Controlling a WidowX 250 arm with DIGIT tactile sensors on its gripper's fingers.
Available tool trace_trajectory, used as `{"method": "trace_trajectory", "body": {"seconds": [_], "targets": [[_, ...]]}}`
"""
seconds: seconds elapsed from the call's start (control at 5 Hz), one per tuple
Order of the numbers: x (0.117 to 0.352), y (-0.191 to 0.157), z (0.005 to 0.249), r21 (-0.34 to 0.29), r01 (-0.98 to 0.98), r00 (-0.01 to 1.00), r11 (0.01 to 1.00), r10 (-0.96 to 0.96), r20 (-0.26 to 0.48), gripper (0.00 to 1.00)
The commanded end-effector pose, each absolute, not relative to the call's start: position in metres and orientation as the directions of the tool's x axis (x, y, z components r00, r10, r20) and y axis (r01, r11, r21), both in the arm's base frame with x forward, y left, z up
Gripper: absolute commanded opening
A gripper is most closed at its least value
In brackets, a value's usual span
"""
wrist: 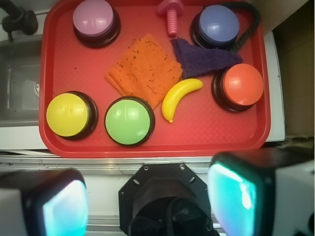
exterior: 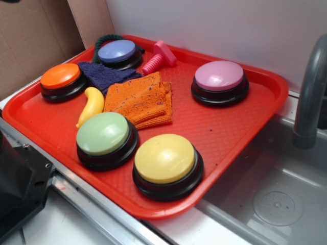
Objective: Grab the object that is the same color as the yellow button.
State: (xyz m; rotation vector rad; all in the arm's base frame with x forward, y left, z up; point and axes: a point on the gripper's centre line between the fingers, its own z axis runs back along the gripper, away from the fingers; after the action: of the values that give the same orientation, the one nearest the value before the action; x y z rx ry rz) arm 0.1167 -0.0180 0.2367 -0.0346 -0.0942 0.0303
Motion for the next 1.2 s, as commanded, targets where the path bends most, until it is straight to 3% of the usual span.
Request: {"method": "trace_trajectory", "body": {"seconds": [0.0, 0.4, 0.6, 0.8, 1.0], "targets": [[0.117, -0.018, 0.237, -0.036, -0.029, 0.995, 0.999, 0.032, 0.094, 1.0], [0.144, 0.006, 0.191, -0.07, -0.33, 0.941, 0.941, 0.334, 0.051, 1.0], [0.159, 0.018, 0.155, -0.04, -0.484, 0.873, 0.874, 0.485, 0.052, 1.0], [0.167, 0.024, 0.125, -0.064, -0.593, 0.797, 0.802, 0.597, 0.092, 1.0], [0.181, 0.033, 0.091, -0.039, -0.669, 0.737, 0.743, 0.669, 0.1, 1.0]]}}
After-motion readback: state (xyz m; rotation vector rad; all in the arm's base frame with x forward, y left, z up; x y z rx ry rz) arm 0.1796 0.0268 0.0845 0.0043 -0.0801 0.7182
